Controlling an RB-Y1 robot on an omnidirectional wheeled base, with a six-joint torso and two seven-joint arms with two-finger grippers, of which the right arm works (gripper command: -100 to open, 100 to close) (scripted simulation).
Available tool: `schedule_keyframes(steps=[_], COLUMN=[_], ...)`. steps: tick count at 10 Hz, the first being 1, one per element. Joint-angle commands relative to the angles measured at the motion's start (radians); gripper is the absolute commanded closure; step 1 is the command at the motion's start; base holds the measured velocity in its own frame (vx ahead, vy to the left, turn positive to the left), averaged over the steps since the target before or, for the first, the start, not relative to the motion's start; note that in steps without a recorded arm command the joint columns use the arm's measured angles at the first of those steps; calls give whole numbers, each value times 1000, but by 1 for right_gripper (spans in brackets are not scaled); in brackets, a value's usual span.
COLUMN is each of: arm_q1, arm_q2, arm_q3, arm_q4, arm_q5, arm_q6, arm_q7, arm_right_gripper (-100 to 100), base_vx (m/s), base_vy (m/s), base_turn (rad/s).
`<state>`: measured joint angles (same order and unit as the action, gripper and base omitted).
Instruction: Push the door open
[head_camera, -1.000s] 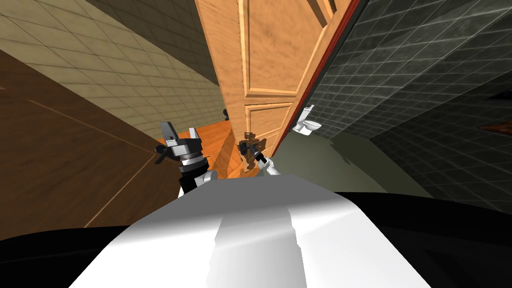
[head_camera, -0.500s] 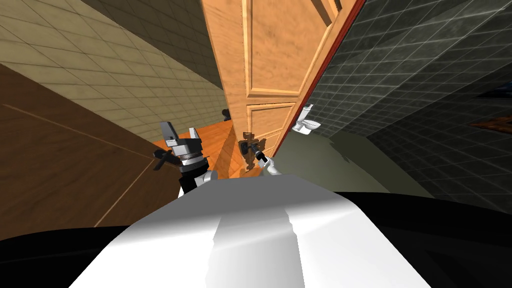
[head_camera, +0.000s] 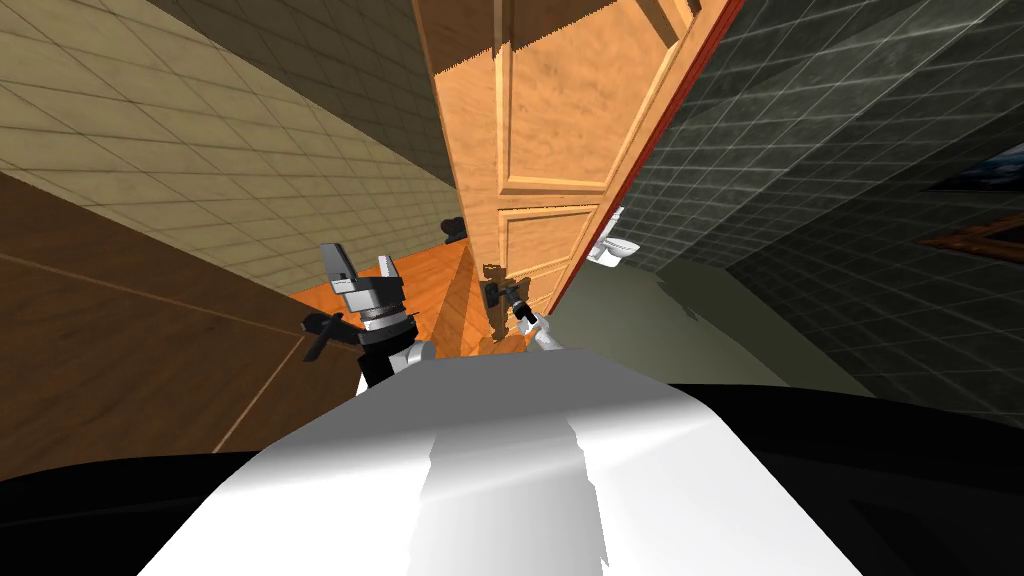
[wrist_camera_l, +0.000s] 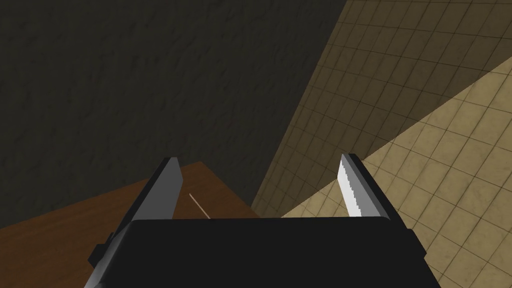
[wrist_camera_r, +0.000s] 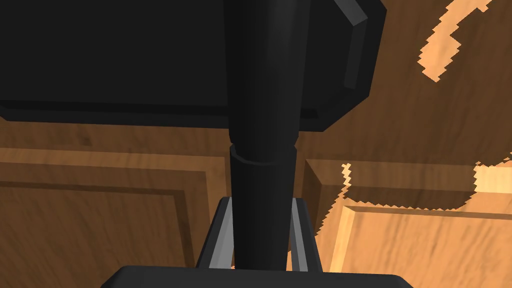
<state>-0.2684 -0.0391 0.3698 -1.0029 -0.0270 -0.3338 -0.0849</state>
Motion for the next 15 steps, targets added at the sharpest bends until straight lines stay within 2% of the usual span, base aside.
schedule_keyframes(steps=[1, 5, 6, 7, 11, 13, 15], arm_q1=[-13, -15, -15, -18, -20, -21, -22], arm_q2=[7, 35, 24, 12, 17, 31, 56], arm_q3=[-33, -75, -76, -105, -147, -169, -195], arm_q4=[10, 22, 22, 27, 36, 41, 47], arm_q5=[-2, -4, -5, -6, -5, -5, -5], arm_q6=[-3, -5, -5, -7, -8, -9, -10], arm_q7=[8, 21, 19, 34, 61, 75, 92], arm_right_gripper=[100, 100, 100, 100, 100, 100, 100], base_vx=[107, 76, 32, 121, 160, 152, 131], base_vy=[194, 184, 64, 82, 141, 116, 157], base_turn=[-92, -77, -55, -94, -85, -69, -111])
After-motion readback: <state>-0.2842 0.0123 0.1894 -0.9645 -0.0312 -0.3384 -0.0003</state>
